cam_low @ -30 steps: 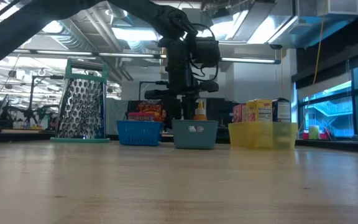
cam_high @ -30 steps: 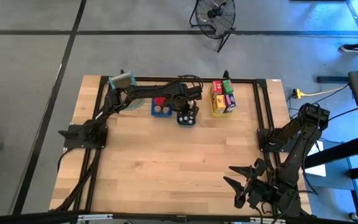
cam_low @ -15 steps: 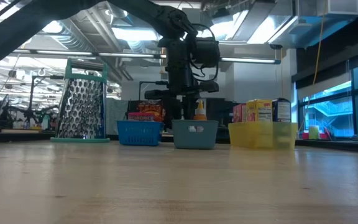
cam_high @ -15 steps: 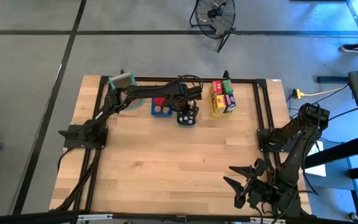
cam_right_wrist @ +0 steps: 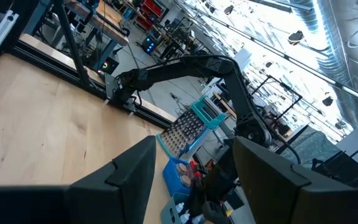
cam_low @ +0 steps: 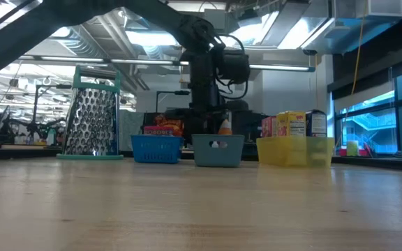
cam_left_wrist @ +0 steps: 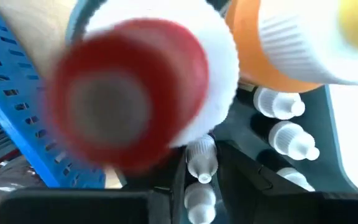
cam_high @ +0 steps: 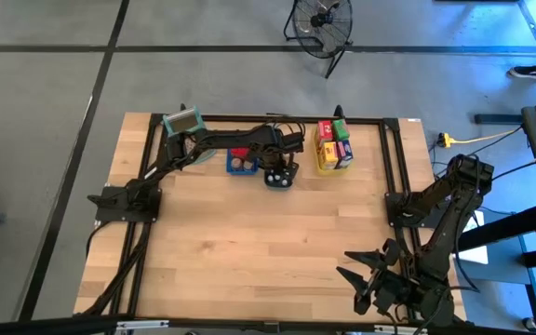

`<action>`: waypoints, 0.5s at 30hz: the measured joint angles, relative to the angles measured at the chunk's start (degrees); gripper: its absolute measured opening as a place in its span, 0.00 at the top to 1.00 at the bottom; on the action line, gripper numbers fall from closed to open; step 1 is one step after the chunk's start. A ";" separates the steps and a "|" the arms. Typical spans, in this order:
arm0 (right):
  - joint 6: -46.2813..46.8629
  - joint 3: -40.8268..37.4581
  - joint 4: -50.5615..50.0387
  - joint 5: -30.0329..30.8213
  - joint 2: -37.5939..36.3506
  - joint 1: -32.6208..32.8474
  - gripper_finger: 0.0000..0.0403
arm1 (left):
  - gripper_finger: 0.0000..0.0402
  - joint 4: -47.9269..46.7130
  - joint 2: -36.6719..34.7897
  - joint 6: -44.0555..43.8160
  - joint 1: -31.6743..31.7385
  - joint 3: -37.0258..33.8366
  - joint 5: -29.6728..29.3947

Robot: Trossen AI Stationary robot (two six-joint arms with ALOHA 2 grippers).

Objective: Pick & Place Kitchen Items
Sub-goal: Put the small violet food coloring bottle into the dark green bin

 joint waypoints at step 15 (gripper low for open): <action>0.00 0.00 -0.04 0.00 0.00 -0.02 0.46 | 0.80 -0.05 -0.05 -0.53 0.00 0.00 -0.01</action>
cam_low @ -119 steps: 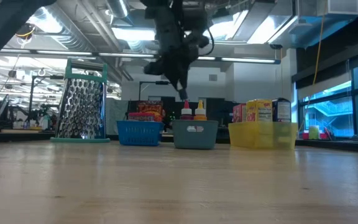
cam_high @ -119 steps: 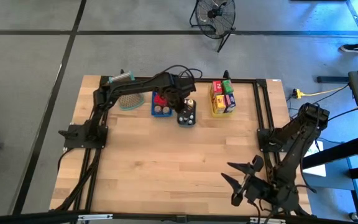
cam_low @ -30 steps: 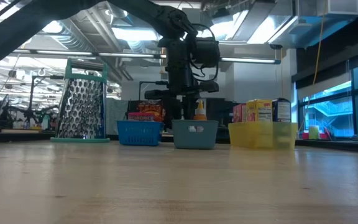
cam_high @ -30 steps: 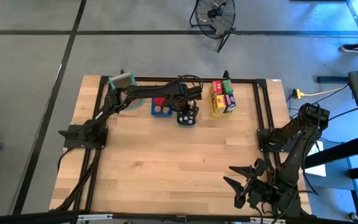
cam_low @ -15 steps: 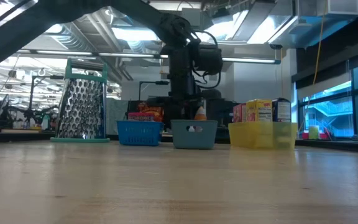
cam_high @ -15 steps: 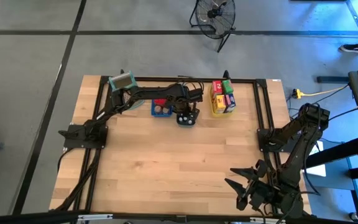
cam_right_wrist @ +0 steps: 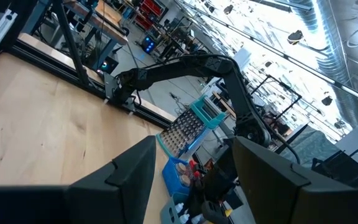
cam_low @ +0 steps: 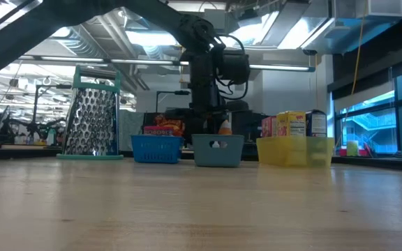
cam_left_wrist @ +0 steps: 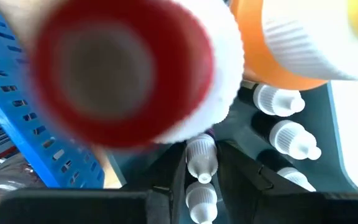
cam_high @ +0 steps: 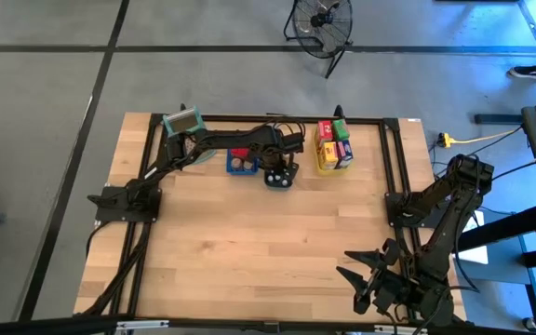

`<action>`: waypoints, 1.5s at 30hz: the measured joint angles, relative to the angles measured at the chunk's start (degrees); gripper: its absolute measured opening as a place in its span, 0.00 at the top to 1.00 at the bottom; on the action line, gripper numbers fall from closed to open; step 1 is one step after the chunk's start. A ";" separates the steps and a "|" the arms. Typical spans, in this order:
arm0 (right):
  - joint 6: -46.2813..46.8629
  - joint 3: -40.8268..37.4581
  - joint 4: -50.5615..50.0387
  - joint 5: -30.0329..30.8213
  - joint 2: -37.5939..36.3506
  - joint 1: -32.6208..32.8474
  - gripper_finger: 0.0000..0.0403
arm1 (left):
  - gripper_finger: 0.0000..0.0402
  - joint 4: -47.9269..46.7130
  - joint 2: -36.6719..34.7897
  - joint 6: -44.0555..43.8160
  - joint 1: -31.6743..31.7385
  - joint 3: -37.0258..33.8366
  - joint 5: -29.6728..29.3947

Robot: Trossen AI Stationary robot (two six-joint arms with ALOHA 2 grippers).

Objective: Pick & Place Kitchen Items
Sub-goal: Put the small violet food coloring bottle into the dark green bin, then return to Home Position

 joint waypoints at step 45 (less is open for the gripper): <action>1.17 0.00 0.28 -2.21 0.00 0.14 0.46 | 0.72 -26.53 -0.69 13.51 -0.89 24.84 1.38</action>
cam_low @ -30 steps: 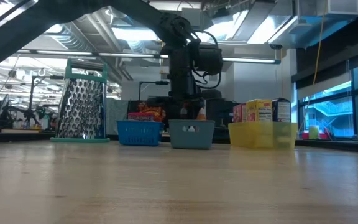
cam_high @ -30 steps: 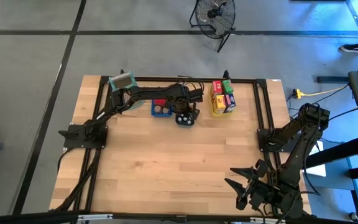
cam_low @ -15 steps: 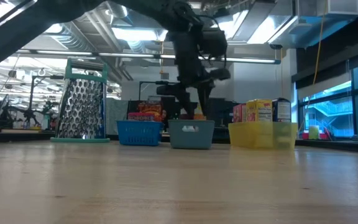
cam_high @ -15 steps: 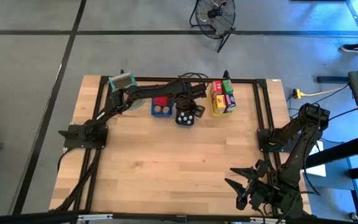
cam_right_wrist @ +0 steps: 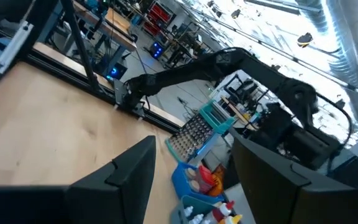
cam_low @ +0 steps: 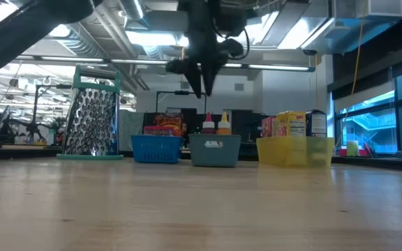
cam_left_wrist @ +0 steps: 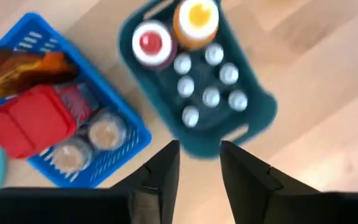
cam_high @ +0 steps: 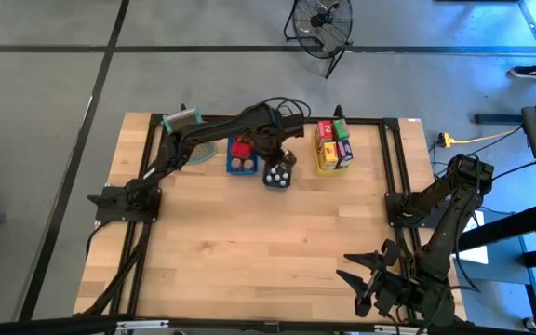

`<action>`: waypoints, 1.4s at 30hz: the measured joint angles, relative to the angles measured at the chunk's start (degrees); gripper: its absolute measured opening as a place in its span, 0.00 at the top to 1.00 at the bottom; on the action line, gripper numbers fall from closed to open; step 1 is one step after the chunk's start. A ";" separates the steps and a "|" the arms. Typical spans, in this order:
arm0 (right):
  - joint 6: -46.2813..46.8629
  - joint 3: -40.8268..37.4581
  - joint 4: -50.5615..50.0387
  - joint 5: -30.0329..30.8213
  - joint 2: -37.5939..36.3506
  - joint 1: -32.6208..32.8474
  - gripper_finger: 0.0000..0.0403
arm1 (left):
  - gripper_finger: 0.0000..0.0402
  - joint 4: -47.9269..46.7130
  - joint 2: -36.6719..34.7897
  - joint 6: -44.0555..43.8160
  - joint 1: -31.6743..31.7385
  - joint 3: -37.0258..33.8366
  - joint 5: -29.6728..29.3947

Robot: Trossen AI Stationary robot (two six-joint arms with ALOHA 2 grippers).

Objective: Pick & Place Kitchen Items
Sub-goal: Return to Home Position

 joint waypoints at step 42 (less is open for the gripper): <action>38.35 -5.03 -54.59 -44.61 -45.14 -27.45 1.00 | 1.00 3.58 -73.20 10.90 -16.93 -47.98 -39.54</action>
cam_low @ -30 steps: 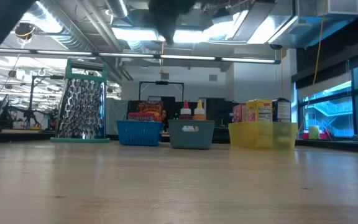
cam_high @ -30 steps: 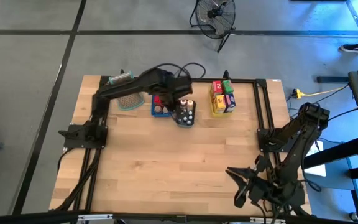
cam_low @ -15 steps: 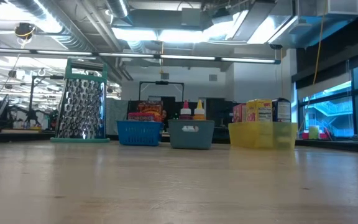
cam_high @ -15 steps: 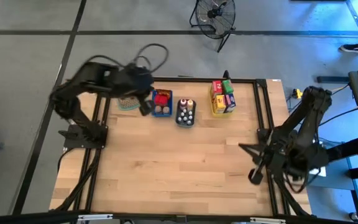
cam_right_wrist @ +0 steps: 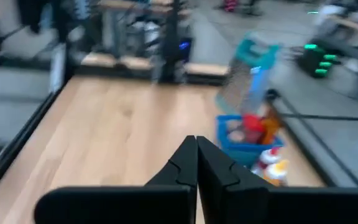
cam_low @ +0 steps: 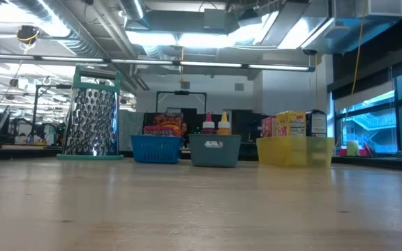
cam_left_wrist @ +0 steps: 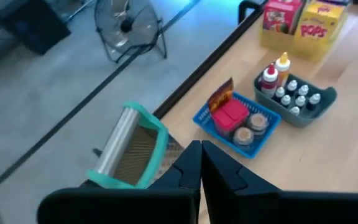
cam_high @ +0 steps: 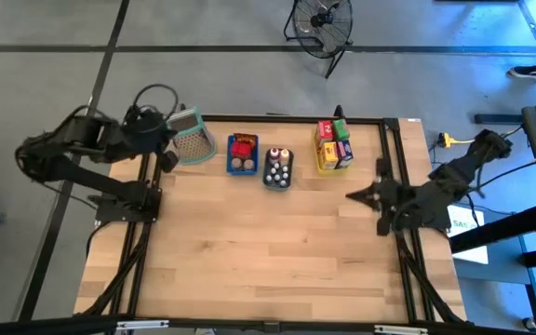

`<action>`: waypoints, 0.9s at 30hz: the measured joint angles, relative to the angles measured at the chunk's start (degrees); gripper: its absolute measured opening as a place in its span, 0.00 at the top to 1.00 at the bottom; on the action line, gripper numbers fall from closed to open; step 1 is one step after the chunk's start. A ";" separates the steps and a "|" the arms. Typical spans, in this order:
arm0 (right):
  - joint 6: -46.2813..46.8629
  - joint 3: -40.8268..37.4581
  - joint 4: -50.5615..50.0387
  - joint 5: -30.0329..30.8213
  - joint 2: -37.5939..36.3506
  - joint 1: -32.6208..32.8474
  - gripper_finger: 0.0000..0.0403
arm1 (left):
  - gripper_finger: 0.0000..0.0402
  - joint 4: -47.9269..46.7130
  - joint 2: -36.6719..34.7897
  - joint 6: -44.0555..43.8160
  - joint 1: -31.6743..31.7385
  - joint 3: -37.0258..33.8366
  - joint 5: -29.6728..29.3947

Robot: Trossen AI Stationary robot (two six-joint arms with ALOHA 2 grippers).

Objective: Pick & Place Kitchen Items
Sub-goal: Return to Home Position

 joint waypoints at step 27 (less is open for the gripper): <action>-10.08 -38.84 40.43 -24.36 -7.19 -12.60 1.00 | 1.00 79.15 -30.06 31.68 0.25 -63.90 23.04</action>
